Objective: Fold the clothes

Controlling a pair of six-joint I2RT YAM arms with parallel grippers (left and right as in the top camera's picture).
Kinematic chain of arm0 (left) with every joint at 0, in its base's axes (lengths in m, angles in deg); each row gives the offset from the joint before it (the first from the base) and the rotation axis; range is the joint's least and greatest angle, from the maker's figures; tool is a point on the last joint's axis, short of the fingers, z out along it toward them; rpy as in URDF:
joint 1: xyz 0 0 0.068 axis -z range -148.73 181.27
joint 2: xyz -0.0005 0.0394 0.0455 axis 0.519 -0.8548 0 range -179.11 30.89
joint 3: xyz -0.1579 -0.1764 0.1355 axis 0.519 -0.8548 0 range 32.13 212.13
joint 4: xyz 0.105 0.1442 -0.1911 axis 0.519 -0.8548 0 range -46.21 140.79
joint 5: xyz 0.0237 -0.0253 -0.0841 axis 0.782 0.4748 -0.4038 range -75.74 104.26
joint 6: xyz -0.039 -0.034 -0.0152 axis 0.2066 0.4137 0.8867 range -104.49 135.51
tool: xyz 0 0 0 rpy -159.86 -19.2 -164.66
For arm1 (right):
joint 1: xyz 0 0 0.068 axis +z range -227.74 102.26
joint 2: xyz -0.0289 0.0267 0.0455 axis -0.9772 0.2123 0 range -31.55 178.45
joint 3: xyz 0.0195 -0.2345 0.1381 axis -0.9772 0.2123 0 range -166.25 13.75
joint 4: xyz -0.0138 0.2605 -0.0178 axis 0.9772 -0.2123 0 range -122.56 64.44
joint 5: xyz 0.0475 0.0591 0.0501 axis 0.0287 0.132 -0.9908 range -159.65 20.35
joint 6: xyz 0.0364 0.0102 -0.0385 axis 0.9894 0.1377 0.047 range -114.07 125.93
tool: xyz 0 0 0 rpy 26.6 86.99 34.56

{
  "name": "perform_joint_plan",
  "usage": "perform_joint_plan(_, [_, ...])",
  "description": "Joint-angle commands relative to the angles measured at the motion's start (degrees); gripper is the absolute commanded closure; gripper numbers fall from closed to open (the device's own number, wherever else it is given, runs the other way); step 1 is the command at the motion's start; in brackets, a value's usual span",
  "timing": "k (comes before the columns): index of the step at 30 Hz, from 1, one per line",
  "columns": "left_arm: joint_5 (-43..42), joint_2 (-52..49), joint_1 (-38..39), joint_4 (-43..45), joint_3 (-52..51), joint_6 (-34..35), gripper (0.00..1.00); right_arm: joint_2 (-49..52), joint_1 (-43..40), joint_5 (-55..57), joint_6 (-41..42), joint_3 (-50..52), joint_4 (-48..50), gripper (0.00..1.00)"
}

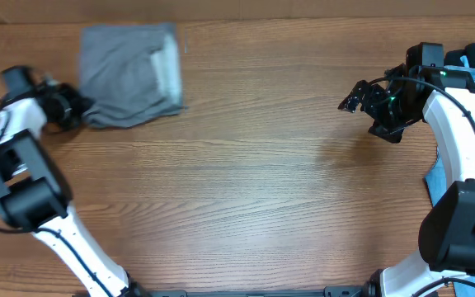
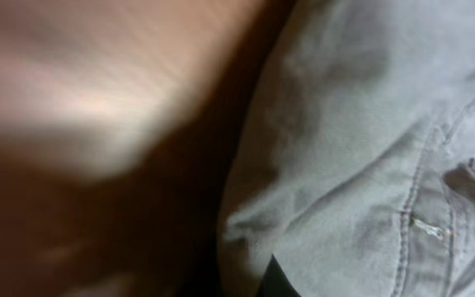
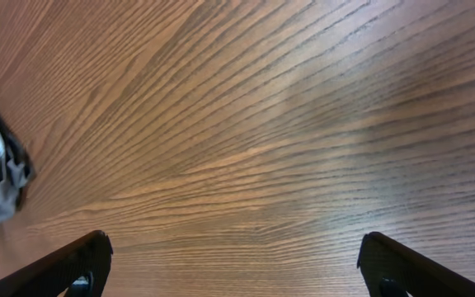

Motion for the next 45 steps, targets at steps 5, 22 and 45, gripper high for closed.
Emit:
perform_joint_plan(5, [1.6,-0.8,-10.0,-7.0,0.6,3.8,0.84,-0.5,0.3,0.9,-0.4,-0.3,2.0,0.0])
perform_joint_plan(22, [1.3,-0.8,-10.8,-8.4,0.6,2.5,0.96,-0.5,0.3,0.9,-0.4,-0.3,0.5,0.0])
perform_joint_plan(45, [2.5,-0.8,5.5,-12.3,0.6,18.2,0.96,-0.5,0.3,1.1,-0.5,-0.3,-0.2,0.0])
